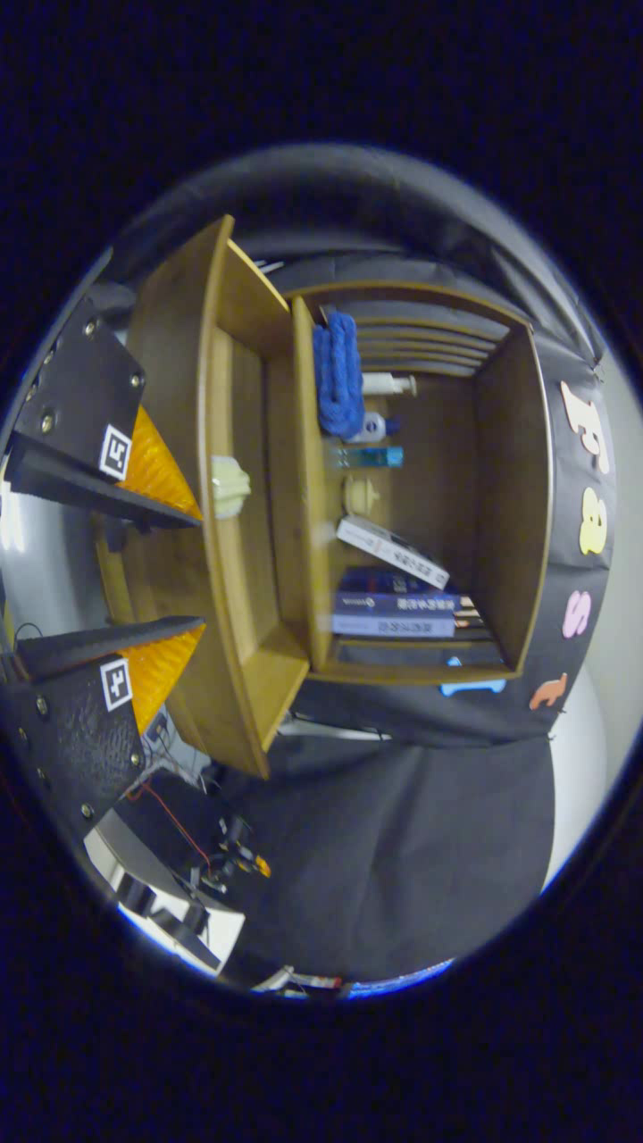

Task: Pull open the drawer, take out the items inside it, and place them on the countertop above the cabinet.

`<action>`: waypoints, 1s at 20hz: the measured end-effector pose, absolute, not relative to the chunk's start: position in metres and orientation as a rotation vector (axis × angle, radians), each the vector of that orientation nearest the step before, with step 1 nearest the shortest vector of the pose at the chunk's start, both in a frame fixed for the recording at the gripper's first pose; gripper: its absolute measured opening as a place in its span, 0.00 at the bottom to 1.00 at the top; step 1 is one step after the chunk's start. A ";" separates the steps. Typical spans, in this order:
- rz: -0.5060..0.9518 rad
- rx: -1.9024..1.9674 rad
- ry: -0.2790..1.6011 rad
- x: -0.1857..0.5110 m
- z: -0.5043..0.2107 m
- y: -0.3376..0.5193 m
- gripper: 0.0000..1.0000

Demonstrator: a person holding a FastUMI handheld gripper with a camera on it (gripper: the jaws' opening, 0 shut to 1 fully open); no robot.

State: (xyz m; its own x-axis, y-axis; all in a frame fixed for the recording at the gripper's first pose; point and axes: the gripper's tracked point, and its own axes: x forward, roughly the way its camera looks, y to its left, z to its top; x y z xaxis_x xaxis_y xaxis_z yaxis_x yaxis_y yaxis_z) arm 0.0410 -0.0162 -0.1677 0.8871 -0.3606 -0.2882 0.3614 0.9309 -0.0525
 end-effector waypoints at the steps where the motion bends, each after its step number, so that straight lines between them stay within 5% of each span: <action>1: -0.416 -0.003 0.291 0.045 -0.156 -0.022 0.58; 10: -0.576 0.163 0.177 0.124 -0.085 -0.005 0.58; 20: -0.779 0.148 0.587 0.190 -0.180 0.002 0.59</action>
State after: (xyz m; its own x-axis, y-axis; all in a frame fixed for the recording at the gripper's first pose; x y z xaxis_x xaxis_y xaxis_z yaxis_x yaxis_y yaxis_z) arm 0.1905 0.0021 -0.1795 0.5613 -0.6187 -0.5497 0.6988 0.7102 -0.0857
